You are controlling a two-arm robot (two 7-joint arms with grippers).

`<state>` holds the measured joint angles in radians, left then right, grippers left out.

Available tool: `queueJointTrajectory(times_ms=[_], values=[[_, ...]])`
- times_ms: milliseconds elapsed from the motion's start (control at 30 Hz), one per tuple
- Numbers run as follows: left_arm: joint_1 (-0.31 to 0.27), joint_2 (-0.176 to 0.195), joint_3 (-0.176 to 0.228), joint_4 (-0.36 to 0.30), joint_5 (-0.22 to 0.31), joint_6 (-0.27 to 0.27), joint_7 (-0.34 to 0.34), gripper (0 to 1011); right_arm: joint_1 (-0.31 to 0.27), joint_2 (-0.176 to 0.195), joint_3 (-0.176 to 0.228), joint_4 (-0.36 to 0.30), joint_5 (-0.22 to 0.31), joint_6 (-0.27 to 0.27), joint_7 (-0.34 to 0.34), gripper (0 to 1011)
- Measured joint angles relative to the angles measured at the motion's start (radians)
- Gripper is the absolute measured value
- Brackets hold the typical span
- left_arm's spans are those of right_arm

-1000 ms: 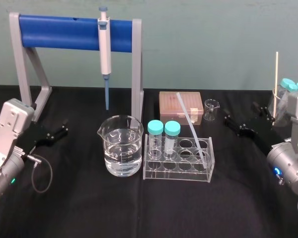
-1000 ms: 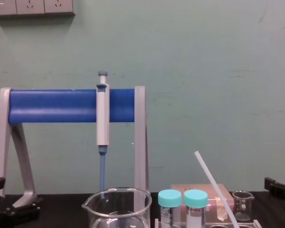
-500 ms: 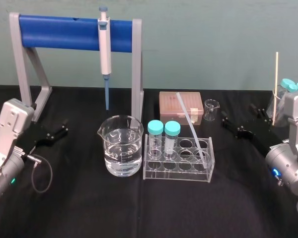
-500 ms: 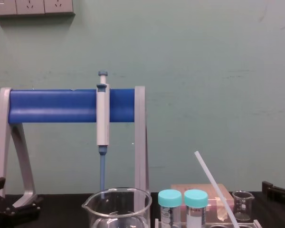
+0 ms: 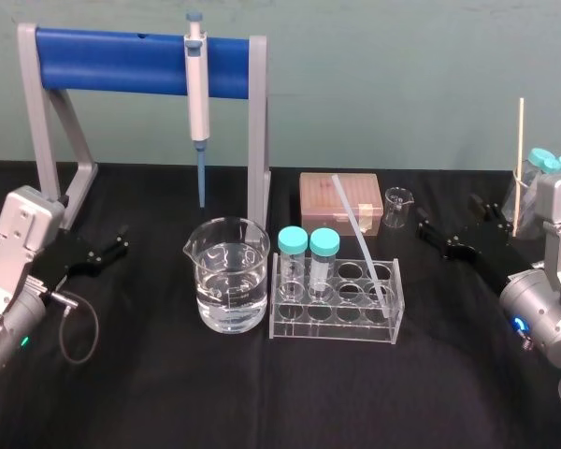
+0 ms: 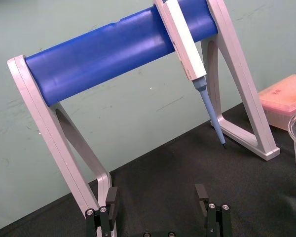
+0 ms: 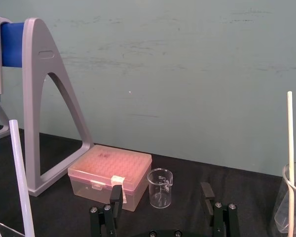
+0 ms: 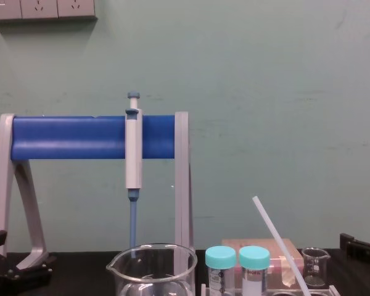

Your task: Pick up the stirring rod with one hand, then place it down.

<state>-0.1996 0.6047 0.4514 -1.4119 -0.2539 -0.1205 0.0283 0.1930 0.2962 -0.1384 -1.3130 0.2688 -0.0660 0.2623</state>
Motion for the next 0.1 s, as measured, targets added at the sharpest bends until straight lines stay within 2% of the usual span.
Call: queueJointTrajectory(times_ms=[100], values=[[0.000, 0.000, 0.000, 0.000, 0.000, 0.000, 0.000, 1000, 0.000, 0.000, 0.000, 0.000, 0.000, 0.000, 0.000, 1002]])
